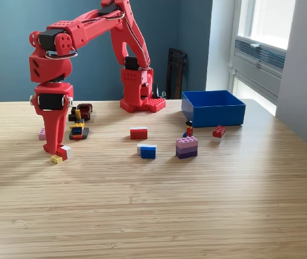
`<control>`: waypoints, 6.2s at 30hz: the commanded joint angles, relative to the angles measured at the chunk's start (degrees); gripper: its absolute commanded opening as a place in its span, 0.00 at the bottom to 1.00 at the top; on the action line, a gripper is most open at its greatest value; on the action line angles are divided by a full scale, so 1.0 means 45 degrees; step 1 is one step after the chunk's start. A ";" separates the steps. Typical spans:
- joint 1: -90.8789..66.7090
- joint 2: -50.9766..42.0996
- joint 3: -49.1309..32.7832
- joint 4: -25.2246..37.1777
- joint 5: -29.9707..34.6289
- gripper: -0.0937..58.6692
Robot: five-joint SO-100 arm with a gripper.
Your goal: Grasp a lego block and put it in the bin.
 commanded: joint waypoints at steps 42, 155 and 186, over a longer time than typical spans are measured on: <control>-0.1133 0.0234 -0.0664 -0.0176 -0.0117 0.31; -1.0566 0.7344 0.1426 0.6113 0.5176 0.00; -2.2051 0.2676 -0.0723 0.7617 0.7520 0.00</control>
